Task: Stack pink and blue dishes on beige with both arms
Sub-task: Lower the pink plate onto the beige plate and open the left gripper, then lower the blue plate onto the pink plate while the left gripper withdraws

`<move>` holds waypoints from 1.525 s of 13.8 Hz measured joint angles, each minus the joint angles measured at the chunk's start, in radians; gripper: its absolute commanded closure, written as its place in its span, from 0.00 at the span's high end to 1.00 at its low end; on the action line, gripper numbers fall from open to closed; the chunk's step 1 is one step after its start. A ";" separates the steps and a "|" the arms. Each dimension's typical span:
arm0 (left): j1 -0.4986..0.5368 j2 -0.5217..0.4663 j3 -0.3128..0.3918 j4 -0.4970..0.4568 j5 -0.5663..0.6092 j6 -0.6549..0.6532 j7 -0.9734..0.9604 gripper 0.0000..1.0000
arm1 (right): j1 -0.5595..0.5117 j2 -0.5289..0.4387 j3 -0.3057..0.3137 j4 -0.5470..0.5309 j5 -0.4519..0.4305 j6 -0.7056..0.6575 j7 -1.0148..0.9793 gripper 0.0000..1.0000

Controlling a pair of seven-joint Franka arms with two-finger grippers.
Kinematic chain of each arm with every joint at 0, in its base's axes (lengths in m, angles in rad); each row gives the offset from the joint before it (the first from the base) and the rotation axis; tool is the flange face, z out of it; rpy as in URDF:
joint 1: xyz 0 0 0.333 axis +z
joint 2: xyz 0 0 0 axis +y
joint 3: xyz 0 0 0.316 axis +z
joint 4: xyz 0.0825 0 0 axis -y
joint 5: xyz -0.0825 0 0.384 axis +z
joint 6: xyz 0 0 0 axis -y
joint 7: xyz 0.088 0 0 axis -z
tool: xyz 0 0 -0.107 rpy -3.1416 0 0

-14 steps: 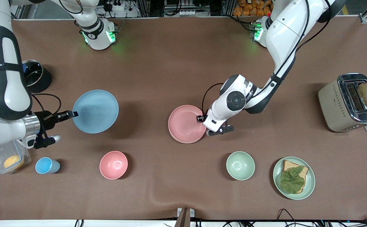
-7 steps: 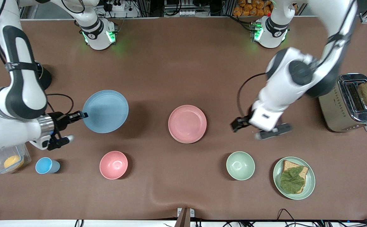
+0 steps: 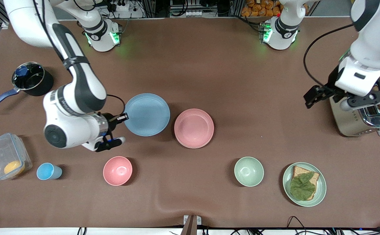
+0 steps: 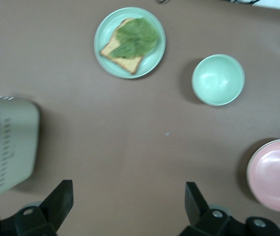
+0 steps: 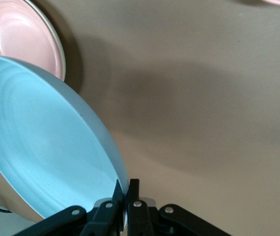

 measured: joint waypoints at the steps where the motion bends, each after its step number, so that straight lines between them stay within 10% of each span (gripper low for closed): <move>1: -0.055 -0.003 0.089 0.022 -0.001 -0.045 0.047 1.00 | 0.015 0.002 0.000 0.000 0.000 0.006 0.014 0.00; 4: -0.097 -0.003 0.206 0.059 -0.012 -0.100 0.158 1.00 | 0.051 0.013 0.000 -0.001 0.036 0.022 0.054 0.00; 21: -0.115 0.009 0.196 0.061 -0.014 -0.151 0.161 1.00 | 0.248 0.175 -0.006 0.000 0.088 0.410 0.207 0.00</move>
